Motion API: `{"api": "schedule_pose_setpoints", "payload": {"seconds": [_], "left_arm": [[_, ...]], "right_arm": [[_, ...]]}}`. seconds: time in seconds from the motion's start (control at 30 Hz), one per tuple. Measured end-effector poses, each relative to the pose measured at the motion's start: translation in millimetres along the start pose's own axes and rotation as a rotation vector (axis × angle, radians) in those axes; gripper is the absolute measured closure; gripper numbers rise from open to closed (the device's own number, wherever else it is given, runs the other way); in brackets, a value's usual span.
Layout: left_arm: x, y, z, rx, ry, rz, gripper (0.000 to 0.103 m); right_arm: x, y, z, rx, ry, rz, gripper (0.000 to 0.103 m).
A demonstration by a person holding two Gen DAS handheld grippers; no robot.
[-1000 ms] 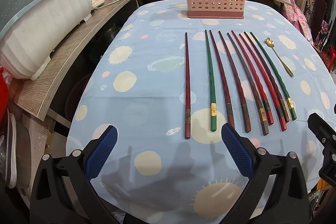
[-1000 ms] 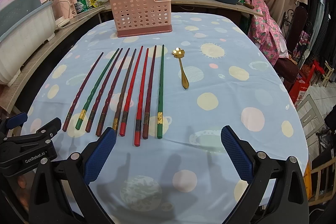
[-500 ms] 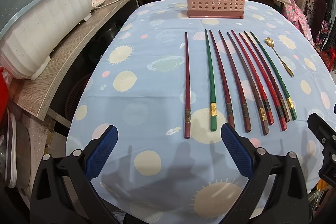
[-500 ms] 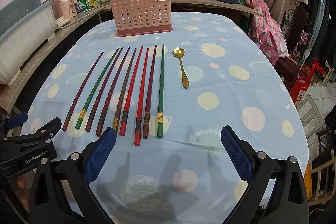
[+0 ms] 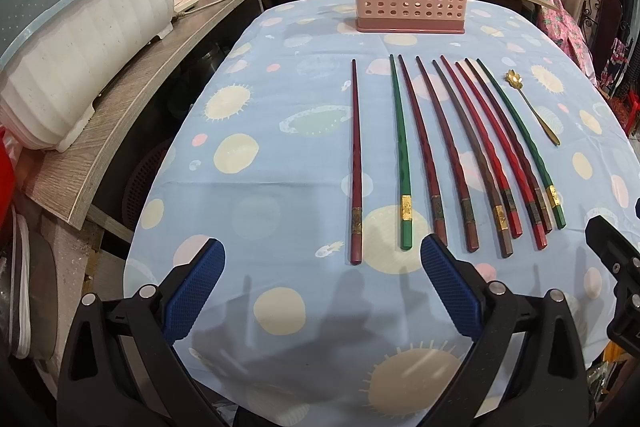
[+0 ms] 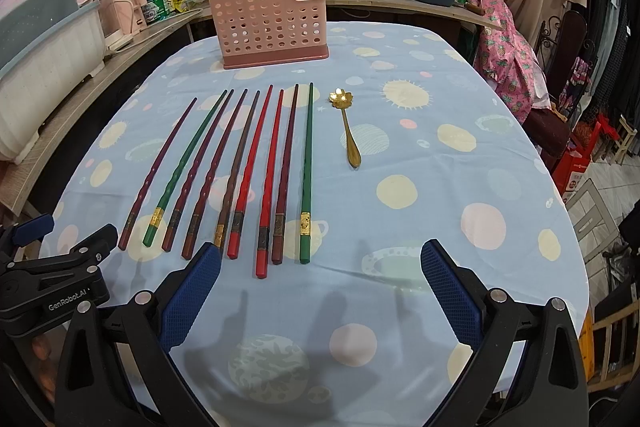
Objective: Organize utensils
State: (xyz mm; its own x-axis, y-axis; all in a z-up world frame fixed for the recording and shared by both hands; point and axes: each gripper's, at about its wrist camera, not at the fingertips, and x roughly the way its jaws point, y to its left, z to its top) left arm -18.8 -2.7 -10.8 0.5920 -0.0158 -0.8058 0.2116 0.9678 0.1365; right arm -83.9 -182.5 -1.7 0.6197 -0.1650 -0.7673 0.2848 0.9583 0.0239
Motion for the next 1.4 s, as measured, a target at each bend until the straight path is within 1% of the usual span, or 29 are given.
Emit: {"api": "schedule_pose_setpoints", "payload": {"seconds": [0.63,0.83,0.93,1.07,1.13,1.2,1.23,1.27,1.4], "left_arm": [[3,0,1,-0.005,0.004,-0.008,0.009],[16,13,9,-0.055,0.021,-0.023,0.009],[25,15,14,-0.056,0.020,-0.022,0.009],[40,17,19,-0.058,0.043,-0.026,0.010],[46,18,20,-0.058,0.059,-0.036,0.016],[54,19,20,-0.059,0.089,-0.053,0.025],[57,20,20,-0.060,0.099,-0.057,0.027],[59,20,19,-0.062,0.110,-0.063,0.031],[63,22,17,-0.067,0.136,-0.094,0.037]], "right_arm": [[0,0,1,0.002,0.001,0.000,0.007],[8,-10,6,0.038,0.010,-0.001,0.007],[14,-15,11,0.041,0.011,-0.005,0.007],[22,-19,19,0.046,0.008,-0.012,0.007],[27,-22,22,0.048,0.007,-0.019,0.007],[33,-26,26,0.054,0.009,-0.027,0.007],[35,-28,28,0.057,0.009,-0.031,0.007],[38,-31,31,0.061,0.008,-0.033,0.007],[47,-37,39,0.067,0.006,-0.044,0.009]]}}
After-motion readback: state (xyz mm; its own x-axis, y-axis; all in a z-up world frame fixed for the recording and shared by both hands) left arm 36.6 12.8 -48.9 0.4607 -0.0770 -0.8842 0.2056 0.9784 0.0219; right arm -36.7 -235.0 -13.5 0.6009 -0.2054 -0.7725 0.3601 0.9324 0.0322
